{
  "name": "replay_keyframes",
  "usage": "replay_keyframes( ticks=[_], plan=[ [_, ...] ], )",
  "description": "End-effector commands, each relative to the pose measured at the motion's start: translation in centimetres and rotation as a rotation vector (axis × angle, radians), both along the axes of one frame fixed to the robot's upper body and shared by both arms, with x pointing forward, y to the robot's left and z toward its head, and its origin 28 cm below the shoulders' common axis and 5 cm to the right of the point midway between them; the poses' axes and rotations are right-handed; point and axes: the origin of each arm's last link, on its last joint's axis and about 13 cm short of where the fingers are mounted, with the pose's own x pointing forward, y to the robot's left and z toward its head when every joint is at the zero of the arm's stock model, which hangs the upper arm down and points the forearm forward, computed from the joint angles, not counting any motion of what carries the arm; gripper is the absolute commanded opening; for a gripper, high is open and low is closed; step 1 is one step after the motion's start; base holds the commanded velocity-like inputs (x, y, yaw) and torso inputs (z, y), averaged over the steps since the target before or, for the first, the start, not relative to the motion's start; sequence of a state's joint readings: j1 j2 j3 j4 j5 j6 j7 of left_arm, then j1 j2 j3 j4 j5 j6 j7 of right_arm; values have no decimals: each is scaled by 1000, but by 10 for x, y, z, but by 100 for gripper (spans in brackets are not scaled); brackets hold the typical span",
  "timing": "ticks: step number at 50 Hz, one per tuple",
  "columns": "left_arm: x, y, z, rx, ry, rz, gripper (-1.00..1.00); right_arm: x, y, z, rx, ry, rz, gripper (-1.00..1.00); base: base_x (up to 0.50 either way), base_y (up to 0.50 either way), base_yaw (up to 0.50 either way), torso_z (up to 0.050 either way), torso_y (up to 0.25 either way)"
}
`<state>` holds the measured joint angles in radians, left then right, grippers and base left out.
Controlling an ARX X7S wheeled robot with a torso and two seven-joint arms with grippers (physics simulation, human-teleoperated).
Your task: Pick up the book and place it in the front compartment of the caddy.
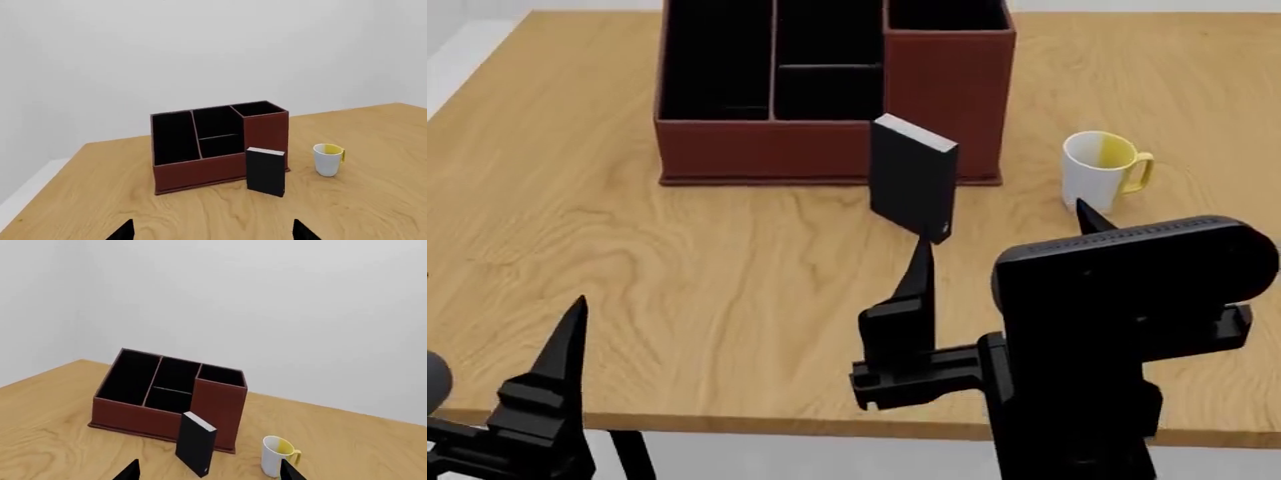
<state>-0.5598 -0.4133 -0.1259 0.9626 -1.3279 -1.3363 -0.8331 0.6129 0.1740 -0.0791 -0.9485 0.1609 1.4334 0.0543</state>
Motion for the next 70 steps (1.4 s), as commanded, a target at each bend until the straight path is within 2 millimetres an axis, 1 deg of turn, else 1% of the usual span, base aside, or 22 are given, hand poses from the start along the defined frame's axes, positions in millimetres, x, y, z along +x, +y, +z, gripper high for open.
replay_keyframes(
  ticks=[1,12,30,46,70],
  plan=[
    [-1,0,0,0,-2,4,100,0,0,-1,0,4,5,100,500,0,0,0,0],
    [-2,1,-4,-6,5,6,100,0,2,-6,-5,14,12,100,500,22,0,0,2],
    [-2,1,-5,-7,4,8,100,1,0,-6,14,16,13,100,500,196,0,0,1],
    [-2,1,-4,-7,3,9,100,1,-2,-6,22,11,-6,100,500,1,0,0,2],
    [-1,1,-3,-8,-5,8,100,-2,-1,-1,-6,-2,-4,100,500,0,0,0,1]
  ],
)
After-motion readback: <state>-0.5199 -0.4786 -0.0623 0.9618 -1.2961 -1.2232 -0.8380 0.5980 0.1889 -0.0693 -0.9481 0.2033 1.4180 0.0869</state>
